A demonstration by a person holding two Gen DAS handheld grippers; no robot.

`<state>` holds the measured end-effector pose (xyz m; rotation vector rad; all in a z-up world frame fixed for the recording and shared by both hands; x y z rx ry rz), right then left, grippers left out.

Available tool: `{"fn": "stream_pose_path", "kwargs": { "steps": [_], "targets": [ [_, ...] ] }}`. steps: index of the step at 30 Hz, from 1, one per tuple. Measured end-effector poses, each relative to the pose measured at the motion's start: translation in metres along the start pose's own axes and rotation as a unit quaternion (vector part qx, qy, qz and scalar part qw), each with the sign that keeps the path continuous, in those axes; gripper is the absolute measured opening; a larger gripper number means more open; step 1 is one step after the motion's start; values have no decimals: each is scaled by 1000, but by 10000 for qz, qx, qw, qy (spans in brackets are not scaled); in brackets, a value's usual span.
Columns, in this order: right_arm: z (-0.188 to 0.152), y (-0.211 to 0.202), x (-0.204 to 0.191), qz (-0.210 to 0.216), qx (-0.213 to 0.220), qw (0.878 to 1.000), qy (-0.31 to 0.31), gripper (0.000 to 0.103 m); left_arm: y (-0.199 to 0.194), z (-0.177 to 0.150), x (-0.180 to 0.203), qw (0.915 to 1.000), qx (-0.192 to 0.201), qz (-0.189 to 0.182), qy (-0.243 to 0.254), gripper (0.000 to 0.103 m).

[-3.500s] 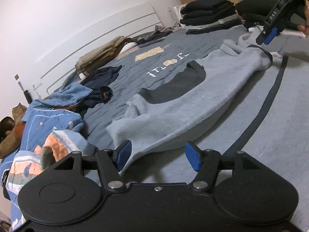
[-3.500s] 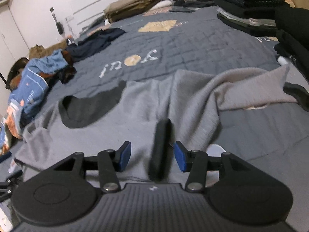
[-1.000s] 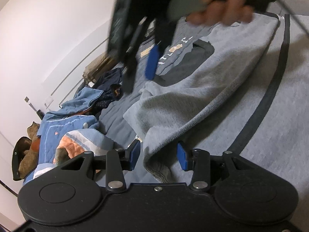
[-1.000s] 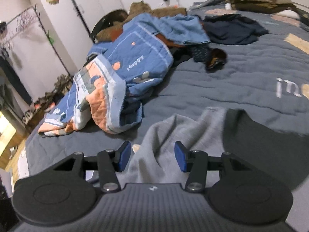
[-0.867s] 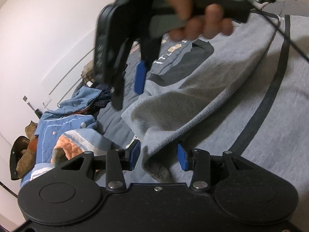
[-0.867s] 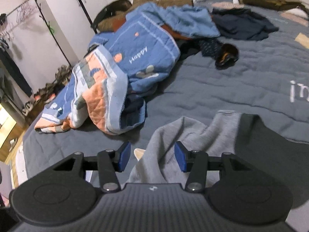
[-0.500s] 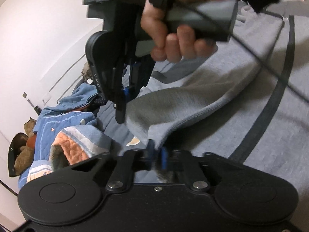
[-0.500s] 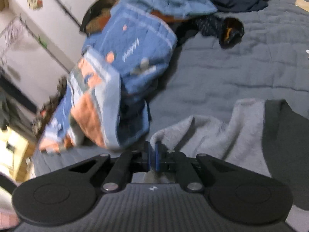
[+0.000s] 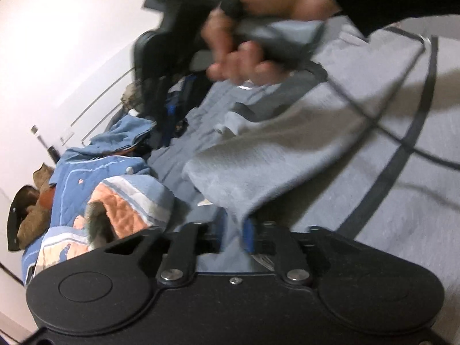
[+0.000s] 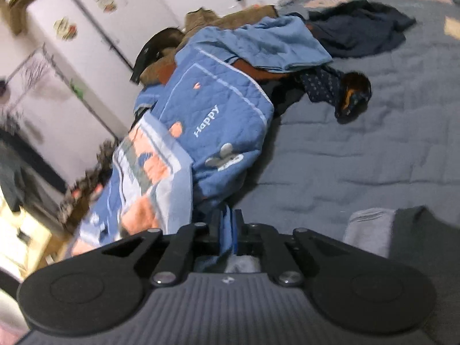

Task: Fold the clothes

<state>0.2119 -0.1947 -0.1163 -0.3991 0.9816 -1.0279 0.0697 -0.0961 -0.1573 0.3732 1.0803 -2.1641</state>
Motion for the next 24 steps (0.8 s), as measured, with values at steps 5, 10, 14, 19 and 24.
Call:
{"fn": "stream_pose_path", "kwargs": {
  "steps": [5,10,14,19,24],
  "targets": [
    [-20,1,-5,-210,-476,9976,-446,40,5,0,11,9994,-7,119,331,44],
    [-36,28,-12,-484,-1084,9909,-636,40,13,0,19,9979,-66,282,578,38],
    [-42,42,-10,-664,-1237,9887,-523,10,15,-1,21,9981,-98,152,584,16],
    [-27,33,7,-302,-635,9969,362,6,3,1,18,9978,38,114,652,7],
    [-21,29,19,-16,-181,9970,749,5,2,0,15,9978,15,53,661,3]
  ]
}}
Point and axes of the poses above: each gripper's, at about its wrist camera, not at the fingertips, and y roughly the way its jaws point, x to its right, z to its top, the point moved 8 cm from there along y, roughly the way its jaws point, and after that the axes turned 7 degrees about -x, right-handed, at the moved point
